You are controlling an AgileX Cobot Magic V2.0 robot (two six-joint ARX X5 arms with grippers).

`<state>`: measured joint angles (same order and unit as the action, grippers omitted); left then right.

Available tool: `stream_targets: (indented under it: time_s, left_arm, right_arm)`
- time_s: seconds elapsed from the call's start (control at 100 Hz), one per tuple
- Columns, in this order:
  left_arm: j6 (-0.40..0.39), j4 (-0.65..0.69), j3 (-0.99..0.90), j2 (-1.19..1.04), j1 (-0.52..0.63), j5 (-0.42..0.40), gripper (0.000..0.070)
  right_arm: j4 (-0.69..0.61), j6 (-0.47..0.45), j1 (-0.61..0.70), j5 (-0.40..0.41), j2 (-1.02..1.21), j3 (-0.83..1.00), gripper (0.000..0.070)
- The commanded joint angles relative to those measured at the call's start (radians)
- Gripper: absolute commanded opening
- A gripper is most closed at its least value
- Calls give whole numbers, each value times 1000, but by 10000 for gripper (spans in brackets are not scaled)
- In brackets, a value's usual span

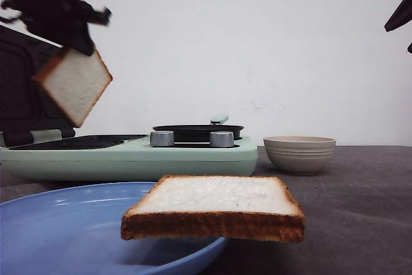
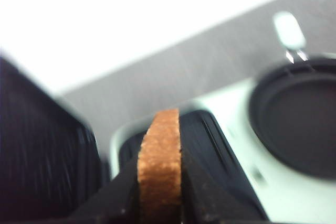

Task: Make breakfast with bread and shrimp
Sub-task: 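Carry the bread with the left gripper over the sandwich press plate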

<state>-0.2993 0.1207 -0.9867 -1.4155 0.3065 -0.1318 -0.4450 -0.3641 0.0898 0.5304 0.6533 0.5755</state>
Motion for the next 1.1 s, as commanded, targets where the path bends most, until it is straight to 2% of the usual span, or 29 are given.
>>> stream_targets:
  time_s: [0.0, 0.17, 0.41, 0.64, 0.83, 1.09]
  left_arm:
    - [-107, 100, -28, -42, 4, -9, 3]
    - [-199, 253, -45, -133, 2, -31, 2]
    - [-349, 266, -127, -248, -5, -76, 2]
    - [-399, 258, -246, -356, -16, -97, 0]
    - [-497, 229, -309, -423, -19, -97, 0]
    - [-499, 209, -322, -478, -19, -96, 0]
  right_arm:
    - [3, 13, 2, 4, 5, 18, 234]
    - [-5, 14, 2, 4, 5, 18, 234]
    - [-16, 34, 2, 3, 5, 18, 233]
    - [-50, 63, 2, 2, 5, 18, 234]
    - [-58, 66, 2, -7, 5, 18, 234]
    - [-58, 66, 2, -7, 5, 18, 234]
